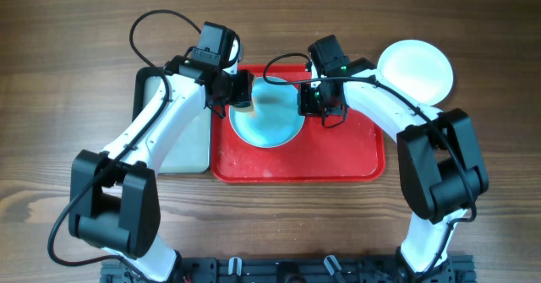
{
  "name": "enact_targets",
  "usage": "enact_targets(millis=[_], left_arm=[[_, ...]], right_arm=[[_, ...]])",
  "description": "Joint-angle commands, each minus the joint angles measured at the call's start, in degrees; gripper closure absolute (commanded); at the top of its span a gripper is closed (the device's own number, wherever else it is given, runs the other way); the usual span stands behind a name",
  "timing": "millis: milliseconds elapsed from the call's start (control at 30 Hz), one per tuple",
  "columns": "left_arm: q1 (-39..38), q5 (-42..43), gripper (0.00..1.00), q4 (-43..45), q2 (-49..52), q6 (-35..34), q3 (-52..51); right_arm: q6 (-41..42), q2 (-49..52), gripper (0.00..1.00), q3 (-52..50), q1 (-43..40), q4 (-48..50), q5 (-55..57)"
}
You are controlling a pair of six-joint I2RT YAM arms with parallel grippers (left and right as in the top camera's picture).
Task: Clean dirty plates on tray and stack at the side
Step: 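Scrub the light-blue plate with the sponge held in the left gripper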
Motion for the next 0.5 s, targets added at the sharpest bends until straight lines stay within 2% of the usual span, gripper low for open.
enact_targets(millis=[0, 67, 467], left_arm=[[-0.4, 0.7, 0.96, 0.0, 0.3, -0.3, 0.6], [-0.4, 0.7, 0.96, 0.0, 0.3, -0.3, 0.6], [-0.4, 0.7, 0.96, 0.0, 0.3, -0.3, 0.6]], right_arm=[[0.1, 0.8, 0.87, -0.9, 0.2, 0.3, 1.5], [0.2, 0.8, 0.84, -0.9, 0.2, 0.3, 1.5], [0.2, 0.8, 0.85, -0.9, 0.3, 0.4, 1.5]])
